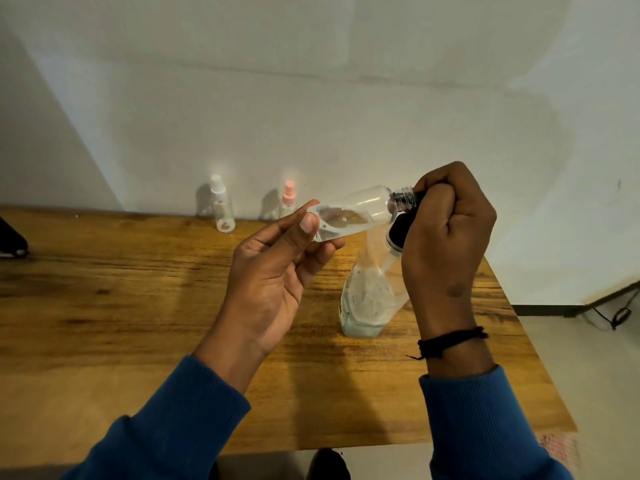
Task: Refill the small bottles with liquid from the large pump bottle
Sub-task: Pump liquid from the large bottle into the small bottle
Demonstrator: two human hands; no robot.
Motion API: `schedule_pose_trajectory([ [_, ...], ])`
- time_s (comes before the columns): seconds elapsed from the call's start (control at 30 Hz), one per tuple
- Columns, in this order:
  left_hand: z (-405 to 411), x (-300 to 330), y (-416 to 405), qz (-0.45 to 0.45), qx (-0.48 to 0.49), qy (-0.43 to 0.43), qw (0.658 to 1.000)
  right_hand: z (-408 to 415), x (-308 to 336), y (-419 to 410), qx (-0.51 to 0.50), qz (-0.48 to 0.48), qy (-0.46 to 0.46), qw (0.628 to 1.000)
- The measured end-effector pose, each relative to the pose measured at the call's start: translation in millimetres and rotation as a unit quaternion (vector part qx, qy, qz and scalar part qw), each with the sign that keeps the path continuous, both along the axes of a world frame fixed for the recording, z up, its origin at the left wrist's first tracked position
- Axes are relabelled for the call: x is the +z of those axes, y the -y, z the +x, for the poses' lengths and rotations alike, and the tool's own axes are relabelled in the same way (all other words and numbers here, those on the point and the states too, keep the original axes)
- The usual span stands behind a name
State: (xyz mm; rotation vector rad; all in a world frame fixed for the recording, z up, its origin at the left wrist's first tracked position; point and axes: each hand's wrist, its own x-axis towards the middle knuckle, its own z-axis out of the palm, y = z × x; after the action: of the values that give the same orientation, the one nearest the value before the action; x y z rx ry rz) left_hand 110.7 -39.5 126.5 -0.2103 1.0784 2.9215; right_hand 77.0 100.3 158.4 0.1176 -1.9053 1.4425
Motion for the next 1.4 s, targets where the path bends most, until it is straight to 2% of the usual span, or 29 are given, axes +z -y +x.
schedule_pose_trajectory([
  [0.3, -0.9, -0.3, 0.8, 0.006, 0.001, 0.002, 1.000, -0.6, -3.6, 0.1, 0.004, -0.012, -0.002, 1.000],
  [0.5, -0.8, -0.3, 0.7, 0.002, -0.003, -0.004, 1.000, -0.9, 2.6, -2.8, 0.004, 0.021, 0.003, 1.000],
  [0.7, -0.9, -0.5, 1.3, 0.004, -0.003, -0.003, 1.000, 0.9, -1.9, 0.0, 0.006, -0.001, 0.008, 1.000],
  [0.9, -0.3, -0.5, 0.7, 0.001, -0.004, -0.003, 1.000, -1.5, 3.1, -4.2, -0.004, 0.036, 0.007, 0.999],
  [1.1, -0.4, -0.3, 1.8, -0.006, 0.002, -0.003, 1.000, 1.5, -1.4, 0.8, 0.004, 0.010, 0.006, 1.000],
  [1.27, -0.3, 0.7, 2.4, -0.010, -0.006, -0.006, 1.000, 0.1, 3.9, -4.0, -0.004, 0.051, 0.009, 0.999],
  [1.4, -1.3, 1.0, 1.0, -0.010, -0.001, -0.018, 1.000, 0.8, 2.6, -1.9, -0.005, 0.032, 0.011, 0.999],
])
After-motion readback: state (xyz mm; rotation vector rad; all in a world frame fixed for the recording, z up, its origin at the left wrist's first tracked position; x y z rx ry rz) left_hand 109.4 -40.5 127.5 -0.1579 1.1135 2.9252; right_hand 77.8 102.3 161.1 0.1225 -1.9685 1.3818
